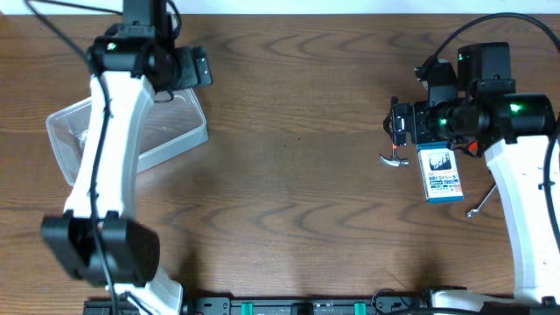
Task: Pack container
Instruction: 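Reach the left gripper to the clear container's near edge and grasp it, then drag the clear container with the left gripper toward table center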
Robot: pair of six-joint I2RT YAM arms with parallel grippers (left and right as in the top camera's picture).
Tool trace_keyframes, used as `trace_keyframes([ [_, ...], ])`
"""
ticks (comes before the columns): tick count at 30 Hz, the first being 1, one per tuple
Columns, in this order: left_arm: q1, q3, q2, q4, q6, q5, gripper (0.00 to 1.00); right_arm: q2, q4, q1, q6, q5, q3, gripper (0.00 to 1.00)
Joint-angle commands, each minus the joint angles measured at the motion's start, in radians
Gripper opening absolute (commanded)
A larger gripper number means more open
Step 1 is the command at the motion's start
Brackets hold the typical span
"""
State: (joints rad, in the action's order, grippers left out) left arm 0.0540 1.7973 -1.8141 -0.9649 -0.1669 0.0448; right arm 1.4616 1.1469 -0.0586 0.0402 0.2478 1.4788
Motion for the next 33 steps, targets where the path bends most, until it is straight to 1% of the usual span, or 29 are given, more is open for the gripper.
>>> trace_keyframes([
  [1, -0.005, 0.02, -0.072, 0.027, 0.013, -0.013, 0.98, 0.003, -0.002, -0.008, 0.056, -0.009, 0.025, 0.97],
  [5, -0.005, 0.02, -0.175, 0.04, 0.012, -0.058, 0.98, 0.003, 0.006, -0.008, 0.067, -0.009, 0.025, 0.97],
  [8, -0.008, 0.02, -0.238, 0.04, 0.012, -0.063, 0.98, 0.003, 0.017, -0.008, 0.074, -0.011, 0.025, 0.96],
  [9, -0.01, 0.02, -0.249, 0.039, 0.012, -0.063, 0.98, 0.003, 0.02, -0.008, 0.074, -0.013, 0.025, 0.96],
  [12, -0.011, 0.02, -0.279, 0.039, 0.012, -0.063, 0.98, 0.003, 0.026, -0.008, 0.082, -0.016, 0.025, 0.92],
  [15, -0.011, 0.019, -0.293, 0.039, 0.013, -0.063, 0.99, 0.003, 0.031, -0.008, 0.082, -0.016, 0.025, 0.92],
  [16, -0.011, 0.019, -0.294, 0.039, 0.013, -0.063, 0.95, 0.003, 0.031, -0.008, 0.082, -0.016, 0.025, 0.92],
  [17, -0.011, 0.019, -0.296, 0.039, 0.013, -0.063, 0.88, 0.003, 0.031, -0.008, 0.082, -0.016, 0.025, 0.91],
  [21, -0.011, 0.019, -0.297, 0.037, 0.013, -0.062, 0.57, 0.003, 0.031, -0.008, 0.082, -0.016, 0.025, 0.91],
  [22, -0.011, 0.019, -0.297, 0.037, 0.013, -0.061, 0.53, 0.003, 0.031, -0.008, 0.082, -0.016, 0.025, 0.91],
  [24, -0.011, 0.019, -0.297, 0.036, 0.013, -0.061, 0.53, 0.003, 0.031, -0.008, 0.081, -0.016, 0.025, 0.91],
  [29, -0.011, 0.008, -0.297, 0.028, 0.012, -0.06, 0.48, 0.003, 0.031, -0.008, 0.082, -0.016, 0.025, 0.91],
  [31, -0.011, -0.005, -0.298, 0.028, 0.004, -0.056, 0.39, 0.003, 0.031, -0.008, 0.081, -0.016, 0.025, 0.91],
  [32, -0.011, -0.012, -0.298, 0.028, -0.01, -0.056, 0.32, 0.003, 0.031, -0.008, 0.081, -0.016, 0.025, 0.9],
  [33, -0.011, -0.017, -0.298, 0.028, -0.018, -0.056, 0.27, 0.003, 0.031, -0.008, 0.081, -0.016, 0.025, 0.9],
])
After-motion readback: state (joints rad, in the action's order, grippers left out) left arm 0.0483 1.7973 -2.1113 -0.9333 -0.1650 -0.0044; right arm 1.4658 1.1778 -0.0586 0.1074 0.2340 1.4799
